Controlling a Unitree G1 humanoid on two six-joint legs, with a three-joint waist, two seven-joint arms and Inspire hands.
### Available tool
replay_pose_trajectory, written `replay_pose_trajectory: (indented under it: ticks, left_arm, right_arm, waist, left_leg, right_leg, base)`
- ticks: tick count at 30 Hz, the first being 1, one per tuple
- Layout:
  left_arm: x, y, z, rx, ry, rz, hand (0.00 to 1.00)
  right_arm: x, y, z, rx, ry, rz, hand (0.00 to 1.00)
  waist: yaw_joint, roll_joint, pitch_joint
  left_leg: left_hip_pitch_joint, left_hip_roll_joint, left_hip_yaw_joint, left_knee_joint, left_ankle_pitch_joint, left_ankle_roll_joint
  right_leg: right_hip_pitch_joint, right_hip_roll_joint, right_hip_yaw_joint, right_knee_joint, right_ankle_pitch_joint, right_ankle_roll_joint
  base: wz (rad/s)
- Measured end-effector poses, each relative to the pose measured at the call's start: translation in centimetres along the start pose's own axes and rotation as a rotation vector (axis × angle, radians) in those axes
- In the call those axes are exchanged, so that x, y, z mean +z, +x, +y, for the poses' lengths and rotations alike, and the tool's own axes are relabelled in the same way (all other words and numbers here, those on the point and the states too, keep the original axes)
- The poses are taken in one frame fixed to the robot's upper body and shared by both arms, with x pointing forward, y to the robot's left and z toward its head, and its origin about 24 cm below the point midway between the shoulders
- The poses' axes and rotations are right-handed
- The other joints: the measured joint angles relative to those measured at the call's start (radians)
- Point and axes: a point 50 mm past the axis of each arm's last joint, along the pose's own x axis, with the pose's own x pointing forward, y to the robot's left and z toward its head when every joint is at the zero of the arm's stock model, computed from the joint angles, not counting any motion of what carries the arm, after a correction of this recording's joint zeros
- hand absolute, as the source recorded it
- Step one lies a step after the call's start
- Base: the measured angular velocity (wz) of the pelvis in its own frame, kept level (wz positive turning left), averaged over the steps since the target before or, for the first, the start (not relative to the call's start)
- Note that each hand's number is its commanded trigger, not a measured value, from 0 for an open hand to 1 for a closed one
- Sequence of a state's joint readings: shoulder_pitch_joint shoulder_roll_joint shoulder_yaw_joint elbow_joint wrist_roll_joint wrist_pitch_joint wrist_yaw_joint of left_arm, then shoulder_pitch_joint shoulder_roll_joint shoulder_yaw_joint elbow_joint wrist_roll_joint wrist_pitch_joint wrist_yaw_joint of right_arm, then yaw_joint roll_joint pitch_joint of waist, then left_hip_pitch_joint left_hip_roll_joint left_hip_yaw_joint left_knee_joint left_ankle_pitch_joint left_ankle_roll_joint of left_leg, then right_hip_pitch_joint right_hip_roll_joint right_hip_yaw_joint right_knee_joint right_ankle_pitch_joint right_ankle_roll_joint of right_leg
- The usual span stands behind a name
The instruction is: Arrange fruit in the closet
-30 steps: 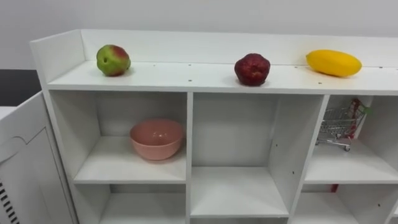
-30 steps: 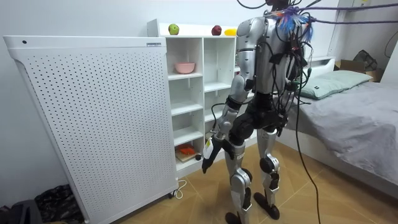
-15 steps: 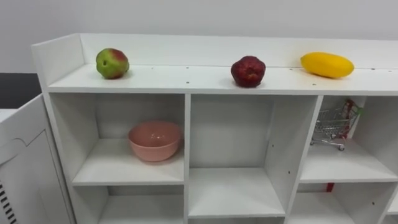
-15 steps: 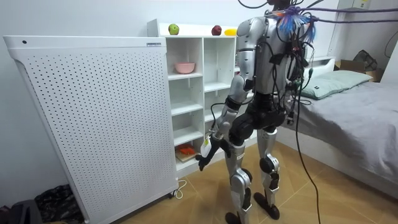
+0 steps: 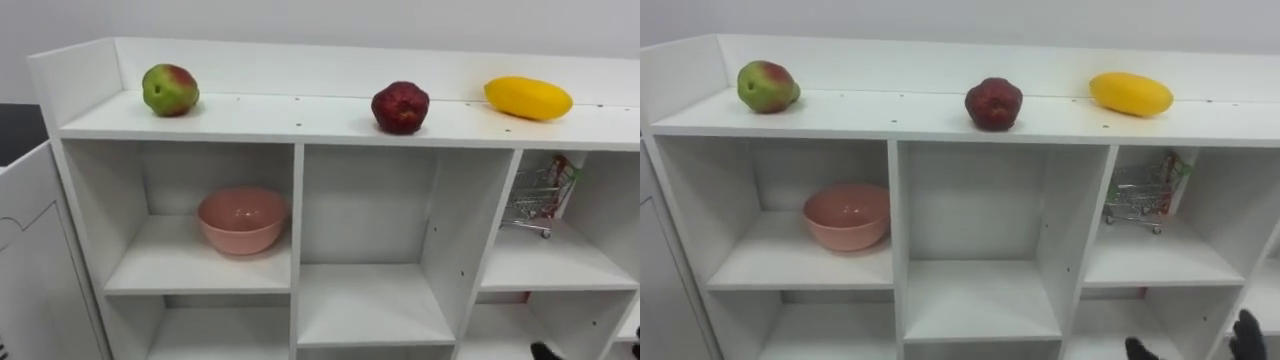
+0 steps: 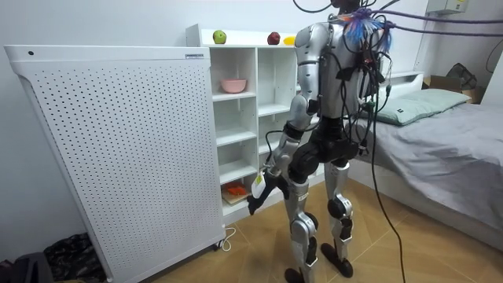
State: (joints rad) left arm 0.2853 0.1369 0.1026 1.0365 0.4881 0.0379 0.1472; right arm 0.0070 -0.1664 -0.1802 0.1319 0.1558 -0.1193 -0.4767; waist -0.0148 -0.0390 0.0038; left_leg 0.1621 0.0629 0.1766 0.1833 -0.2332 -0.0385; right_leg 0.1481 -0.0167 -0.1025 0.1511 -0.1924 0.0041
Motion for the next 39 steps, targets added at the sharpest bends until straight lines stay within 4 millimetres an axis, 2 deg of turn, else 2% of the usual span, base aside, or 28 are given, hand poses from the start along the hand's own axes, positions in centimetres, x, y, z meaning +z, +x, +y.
replay_pose_trajectory:
  ticks: [1,2,3,5,10,15,18,21,23,25,28,30,32,35,39]
  left_arm:
    - [0.1,0.0,0.0,-0.001,0.007,-0.007,0.00]
    - [0.3,0.0,-0.1,-0.004,0.009,-0.017,0.00]
    - [0.4,0.0,-0.1,-0.004,0.009,-0.019,0.00]
    - [0.3,0.0,0.0,-0.003,0.010,-0.019,0.00]
    - [0.3,0.0,-0.4,-0.022,0.024,-0.019,0.00]
    - [0.8,0.0,-0.4,-0.036,0.050,-0.035,0.00]
    - [1.4,0.1,-0.2,-0.034,0.056,-0.056,0.00]
    - [1.5,0.2,0.1,-0.039,0.068,-0.062,0.00]
    - [1.8,0.2,0.3,-0.032,0.083,-0.072,0.00]
    - [2.1,0.3,0.4,-0.029,0.088,-0.081,0.00]
    - [2.5,0.3,0.5,-0.025,0.098,-0.093,0.00]
    - [2.6,0.3,0.5,-0.024,0.099,-0.094,0.00]
    - [2.7,0.4,0.5,-0.023,0.099,-0.094,0.00]
    - [2.8,0.4,0.5,-0.027,0.104,-0.095,0.00]
    - [3.1,0.4,0.3,-0.036,0.115,-0.103,0.00]
  right_arm:
    - [0.7,0.1,0.2,0.007,-0.003,-0.031,0.00]
    - [2.2,0.2,0.6,0.020,0.006,-0.101,0.00]
    - [3.6,0.4,1.1,0.033,0.024,-0.161,0.00]
    - [4.9,0.7,1.4,0.045,0.033,-0.225,0.00]
    - [7.5,1.6,2.4,0.073,0.079,-0.313,0.00]
    - [9.8,2.0,3.2,0.094,0.158,-0.383,0.00]
    - [11.1,2.3,3.7,0.110,0.173,-0.422,0.00]
    - [12.7,2.5,4.8,0.159,0.190,-0.476,0.00]
    - [13.4,2.4,5.0,0.173,0.202,-0.502,0.00]
    - [13.7,2.3,5.0,0.180,0.210,-0.516,0.00]
    - [13.9,2.1,5.5,0.199,0.212,-0.522,0.00]
    - [14.2,2.1,6.1,0.233,0.227,-0.526,0.00]
    - [14.5,2.1,6.2,0.247,0.236,-0.529,0.00]
    - [14.7,2.8,6.8,0.266,0.268,-0.505,0.00]
    - [15.5,3.4,7.6,0.293,0.294,-0.500,0.00]
  waist:
    - [0.000,0.004,-0.0031]
    - [0.000,0.011,-0.0068]
    - [-0.003,0.016,-0.0068]
    - [-0.004,0.017,-0.0069]
    - [0.011,0.010,-0.0038]
    - [0.035,-0.012,-0.0004]
    - [0.055,-0.024,-0.0038]
    - [0.055,-0.030,-0.0046]
    - [0.057,-0.035,-0.0076]
    - [0.075,-0.034,-0.0071]
    - [0.082,-0.030,-0.0033]
    - [0.095,-0.024,0.0030]
    - [0.100,-0.025,0.0042]
    - [0.105,-0.029,0.0071]
    - [0.127,-0.031,0.0079]
  left_leg:
    - [-0.006,0.000,0.000,0.000,0.000,0.000]
    - [-0.017,0.000,0.000,-0.001,0.000,0.000]
    - [-0.020,0.001,0.000,-0.002,0.000,0.000]
    - [-0.020,0.001,-0.002,-0.002,0.000,0.000]
    - [-0.012,0.001,-0.015,-0.002,0.002,0.002]
    - [-0.018,-0.004,-0.026,0.006,0.005,0.006]
    - [-0.028,-0.007,-0.026,0.006,0.006,0.008]
    - [-0.036,-0.007,-0.032,0.006,0.006,0.009]
    - [-0.047,-0.007,-0.044,0.008,0.006,0.009]
    - [-0.047,-0.007,-0.047,0.008,0.006,0.008]
    - [-0.048,-0.007,-0.054,0.008,0.006,0.008]
    - [-0.048,-0.007,-0.055,0.010,0.006,0.008]
    - [-0.050,-0.007,-0.057,0.013,0.006,0.008]
    - [-0.053,-0.008,-0.070,0.019,0.006,0.008]
    - [-0.065,-0.008,-0.073,0.023,0.007,0.008]
  right_leg:
    - [-0.008,0.000,-0.002,0.004,0.000,0.000]
    - [-0.014,-0.001,-0.007,0.004,0.000,0.000]
    - [-0.019,0.000,-0.008,0.007,0.000,0.000]
    - [-0.017,0.000,-0.012,0.008,0.000,0.000]
    - [-0.011,-0.002,-0.028,0.018,0.000,0.000]
    - [-0.012,-0.007,-0.039,0.014,0.000,0.000]
    - [-0.022,-0.010,-0.039,0.017,0.000,0.001]
    - [-0.027,-0.010,-0.042,0.017,0.000,0.001]
    - [-0.027,-0.010,-0.051,0.017,0.000,0.001]
    - [-0.028,-0.009,-0.055,0.017,0.000,0.001]
    - [-0.026,-0.010,-0.066,0.018,0.000,0.001]
    - [-0.025,-0.010,-0.065,0.019,0.000,0.001]
    - [-0.024,-0.011,-0.067,0.019,0.000,0.001]
    - [-0.019,-0.014,-0.095,0.020,0.000,0.001]
    - [-0.027,-0.014,-0.096,0.020,0.001,0.001]
  base:
    - [0.00]
    - [0.00]
    - [0.00]
    - [0.03]
    - [0.03]
    - [0.08]
    - [0.00]
    - [0.02]
    - [0.12]
    - [0.08]
    - [0.04]
    - [0.00]
    - [0.03]
    - [0.10]
    - [0.01]
